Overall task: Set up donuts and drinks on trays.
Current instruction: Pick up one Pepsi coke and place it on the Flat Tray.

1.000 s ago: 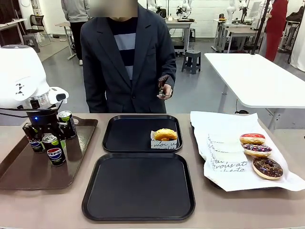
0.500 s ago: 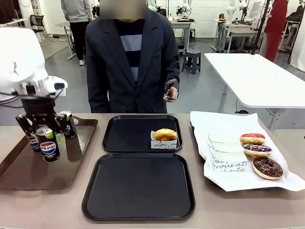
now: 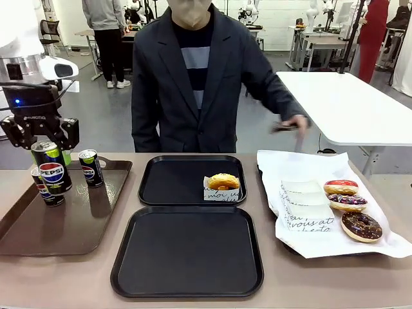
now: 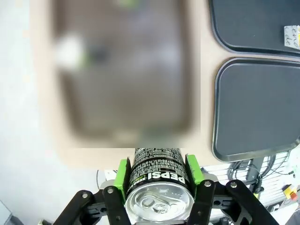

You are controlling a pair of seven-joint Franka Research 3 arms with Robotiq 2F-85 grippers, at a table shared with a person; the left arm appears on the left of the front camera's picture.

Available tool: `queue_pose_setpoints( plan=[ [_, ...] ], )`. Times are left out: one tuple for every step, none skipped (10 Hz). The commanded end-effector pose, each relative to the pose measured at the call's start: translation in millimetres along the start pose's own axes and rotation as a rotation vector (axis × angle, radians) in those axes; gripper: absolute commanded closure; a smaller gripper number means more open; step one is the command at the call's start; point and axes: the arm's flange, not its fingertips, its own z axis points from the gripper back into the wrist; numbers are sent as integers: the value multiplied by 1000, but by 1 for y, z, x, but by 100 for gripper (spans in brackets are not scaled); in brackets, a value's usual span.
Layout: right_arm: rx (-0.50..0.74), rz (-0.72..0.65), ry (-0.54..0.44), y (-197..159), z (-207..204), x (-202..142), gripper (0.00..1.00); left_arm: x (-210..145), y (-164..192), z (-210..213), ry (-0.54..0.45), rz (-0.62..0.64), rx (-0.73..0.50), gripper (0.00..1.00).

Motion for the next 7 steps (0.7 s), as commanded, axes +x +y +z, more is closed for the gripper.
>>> queue_pose_setpoints(
  plan=[
    [15, 17, -2, -1, 0, 0, 0, 0, -5, 6, -16, 0, 4, 100],
    [15, 17, -2, -1, 0, 0, 0, 0, -5, 6, -16, 0, 4, 100],
    [15, 17, -2, -1, 0, 0, 0, 0, -5, 6, -16, 0, 4, 100],
    [15, 17, -2, -1, 0, 0, 0, 0, -5, 6, -16, 0, 4, 100],
    [15, 17, -2, -1, 0, 0, 0, 0, -5, 6, -16, 0, 4, 100],
    [15, 17, -2, -1, 0, 0, 0, 0, -5, 6, -16, 0, 4, 100],
    [15, 17, -2, -1, 0, 0, 0, 0, -4, 1, -3, -10, 5, 42]
  ],
)
